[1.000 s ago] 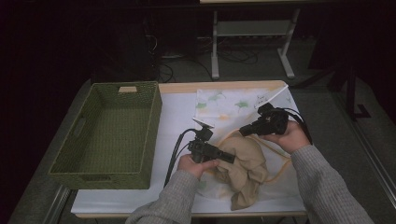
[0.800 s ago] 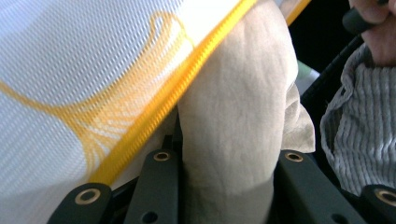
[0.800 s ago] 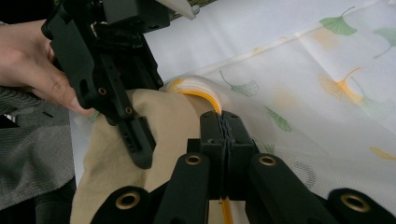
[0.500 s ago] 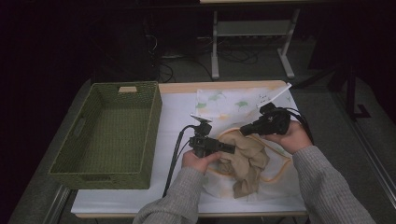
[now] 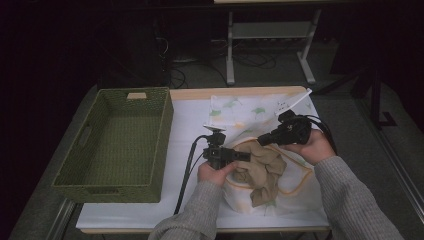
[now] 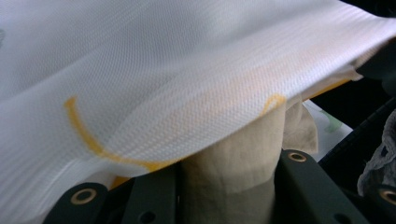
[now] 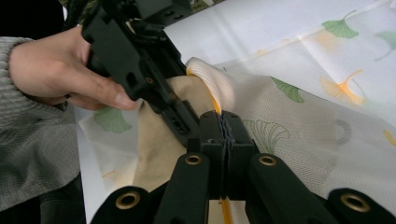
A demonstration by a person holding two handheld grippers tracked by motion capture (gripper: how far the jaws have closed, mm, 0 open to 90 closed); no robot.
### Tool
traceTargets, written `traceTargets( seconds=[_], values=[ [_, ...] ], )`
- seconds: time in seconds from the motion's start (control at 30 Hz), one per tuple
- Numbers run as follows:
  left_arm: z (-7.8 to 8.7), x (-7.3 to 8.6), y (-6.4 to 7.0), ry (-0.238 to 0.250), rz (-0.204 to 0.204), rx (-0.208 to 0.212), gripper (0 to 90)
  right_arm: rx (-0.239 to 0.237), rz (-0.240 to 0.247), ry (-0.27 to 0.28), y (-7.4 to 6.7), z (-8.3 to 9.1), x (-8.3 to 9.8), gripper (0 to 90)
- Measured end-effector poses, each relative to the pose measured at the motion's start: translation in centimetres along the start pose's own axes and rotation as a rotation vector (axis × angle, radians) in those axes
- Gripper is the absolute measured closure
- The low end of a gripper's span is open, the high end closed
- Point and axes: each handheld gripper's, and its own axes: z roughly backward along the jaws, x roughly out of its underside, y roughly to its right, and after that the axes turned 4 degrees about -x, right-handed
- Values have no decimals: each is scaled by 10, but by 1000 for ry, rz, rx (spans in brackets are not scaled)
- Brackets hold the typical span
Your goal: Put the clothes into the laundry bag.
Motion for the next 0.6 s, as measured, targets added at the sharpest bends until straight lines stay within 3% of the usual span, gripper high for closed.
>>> traceTargets(
  seconds=[0.13, 0.23, 0.33, 0.6],
  values=[
    [3, 6, 5, -7, -27, -29, 581, 1, -3, -5, 1, -2, 0, 879],
    [7, 11, 7, -18, -31, -10, 482, 1, -5, -14, 2, -4, 0, 879],
    [13, 16, 10, -27, -38, -17, 422, 1, -8, -20, 3, -6, 0, 879],
    [9, 23, 18, -104, -87, -39, 348, -3, -12, -25, 4, -10, 0, 879]
  ],
)
